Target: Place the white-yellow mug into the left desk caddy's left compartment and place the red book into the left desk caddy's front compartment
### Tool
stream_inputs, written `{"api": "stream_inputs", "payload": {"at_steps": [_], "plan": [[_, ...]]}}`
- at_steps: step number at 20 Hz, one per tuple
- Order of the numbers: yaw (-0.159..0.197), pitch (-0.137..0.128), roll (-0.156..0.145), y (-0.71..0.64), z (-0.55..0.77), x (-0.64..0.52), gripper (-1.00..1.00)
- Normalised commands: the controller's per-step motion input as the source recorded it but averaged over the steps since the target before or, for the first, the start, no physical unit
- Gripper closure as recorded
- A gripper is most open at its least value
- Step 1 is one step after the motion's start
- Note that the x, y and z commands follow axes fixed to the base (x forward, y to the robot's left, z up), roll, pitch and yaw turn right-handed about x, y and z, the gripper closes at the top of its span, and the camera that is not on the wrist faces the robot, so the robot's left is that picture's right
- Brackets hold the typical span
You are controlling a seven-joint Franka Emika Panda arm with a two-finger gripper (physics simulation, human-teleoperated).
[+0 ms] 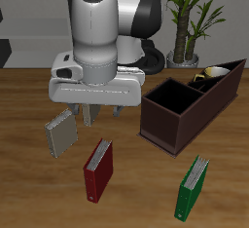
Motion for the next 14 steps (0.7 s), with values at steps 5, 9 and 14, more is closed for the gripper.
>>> {"api": "stream_inputs", "payload": {"at_steps": [5,9,14], "plan": [[-0.009,-0.022,0.014,0.00,-0.28,0.06,-1.00],[-0.060,-0.013,0.015,0.05,-0.45,0.09,-1.00],[-0.045,-0.021,0.002,-0.11,-0.20,0.04,-1.00]]}}
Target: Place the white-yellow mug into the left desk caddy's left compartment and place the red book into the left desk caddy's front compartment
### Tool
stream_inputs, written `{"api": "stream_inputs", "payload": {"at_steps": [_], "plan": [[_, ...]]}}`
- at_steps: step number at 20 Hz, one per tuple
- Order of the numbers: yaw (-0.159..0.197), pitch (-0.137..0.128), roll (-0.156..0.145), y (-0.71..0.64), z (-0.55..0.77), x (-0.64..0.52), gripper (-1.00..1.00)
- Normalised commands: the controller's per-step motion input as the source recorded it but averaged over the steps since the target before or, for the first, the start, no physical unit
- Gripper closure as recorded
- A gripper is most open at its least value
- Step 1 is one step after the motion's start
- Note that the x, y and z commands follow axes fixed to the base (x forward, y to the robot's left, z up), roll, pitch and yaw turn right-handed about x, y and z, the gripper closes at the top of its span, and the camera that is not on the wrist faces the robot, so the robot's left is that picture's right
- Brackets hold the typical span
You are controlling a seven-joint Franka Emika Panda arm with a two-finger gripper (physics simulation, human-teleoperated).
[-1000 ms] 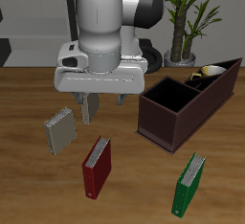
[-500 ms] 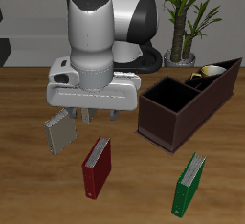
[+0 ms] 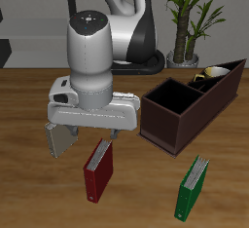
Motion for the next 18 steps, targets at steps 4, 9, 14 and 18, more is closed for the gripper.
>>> {"api": "stream_inputs", "payload": {"at_steps": [4,9,14,18], "plan": [[-0.044,0.006,-0.034,-0.14,-0.26,0.06,-1.00],[-0.037,0.017,-0.011,-0.04,-0.25,0.06,-1.00],[0.000,0.030,0.012,0.08,-0.37,0.07,-1.00],[0.008,0.026,0.020,0.13,-0.40,0.10,-1.00]]}}
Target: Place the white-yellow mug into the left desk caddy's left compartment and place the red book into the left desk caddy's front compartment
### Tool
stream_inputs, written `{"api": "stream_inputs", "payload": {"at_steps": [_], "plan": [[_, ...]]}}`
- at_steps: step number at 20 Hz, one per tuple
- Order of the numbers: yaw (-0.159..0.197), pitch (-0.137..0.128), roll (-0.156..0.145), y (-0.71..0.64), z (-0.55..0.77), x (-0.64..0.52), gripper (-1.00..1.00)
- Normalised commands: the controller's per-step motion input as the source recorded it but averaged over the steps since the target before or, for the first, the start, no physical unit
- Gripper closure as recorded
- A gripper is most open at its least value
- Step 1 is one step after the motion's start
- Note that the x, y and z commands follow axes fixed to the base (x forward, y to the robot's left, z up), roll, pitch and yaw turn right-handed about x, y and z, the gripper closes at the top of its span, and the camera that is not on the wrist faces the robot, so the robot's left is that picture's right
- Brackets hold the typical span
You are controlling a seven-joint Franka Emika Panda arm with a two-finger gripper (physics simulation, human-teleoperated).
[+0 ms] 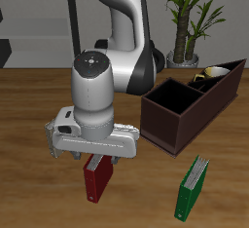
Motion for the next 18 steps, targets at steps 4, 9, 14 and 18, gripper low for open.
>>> {"api": "stream_inputs", "payload": {"at_steps": [4,9,14,18], "plan": [[-0.028,0.017,-0.023,-0.06,-0.33,0.00,-1.00],[-0.037,-0.008,-0.038,-0.10,-0.47,-0.06,1.00],[-0.069,0.028,0.002,-0.04,-0.34,-0.15,1.00],[-0.031,-0.013,0.009,0.18,0.07,-0.24,1.00]]}}
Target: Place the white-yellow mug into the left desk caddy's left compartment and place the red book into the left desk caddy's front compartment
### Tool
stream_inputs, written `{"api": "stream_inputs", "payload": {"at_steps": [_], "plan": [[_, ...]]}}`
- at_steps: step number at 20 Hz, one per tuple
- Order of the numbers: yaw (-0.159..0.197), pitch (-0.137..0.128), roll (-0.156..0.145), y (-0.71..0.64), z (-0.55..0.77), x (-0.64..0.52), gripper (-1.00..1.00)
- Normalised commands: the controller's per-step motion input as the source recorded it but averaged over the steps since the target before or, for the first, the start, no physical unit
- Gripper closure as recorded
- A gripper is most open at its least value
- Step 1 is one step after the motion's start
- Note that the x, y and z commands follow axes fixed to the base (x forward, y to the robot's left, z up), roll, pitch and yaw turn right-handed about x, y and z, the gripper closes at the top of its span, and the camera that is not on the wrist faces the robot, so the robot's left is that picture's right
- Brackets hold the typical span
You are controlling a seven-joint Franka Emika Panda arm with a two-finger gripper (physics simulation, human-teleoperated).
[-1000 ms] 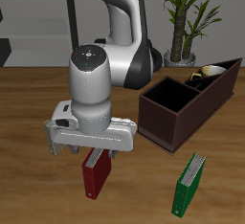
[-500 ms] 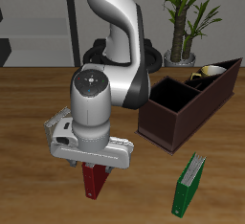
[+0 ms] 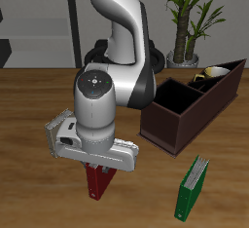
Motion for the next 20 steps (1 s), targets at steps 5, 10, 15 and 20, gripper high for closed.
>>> {"api": "stream_inputs", "payload": {"at_steps": [5,10,15,20], "plan": [[-0.034,-0.028,-0.038,0.15,0.40,-0.36,1.00],[-0.041,-0.049,-0.001,0.19,0.54,-0.51,1.00],[0.007,-0.041,-0.066,0.16,0.52,-0.69,1.00],[-0.028,-0.018,-0.012,0.41,0.56,-0.93,1.00]]}}
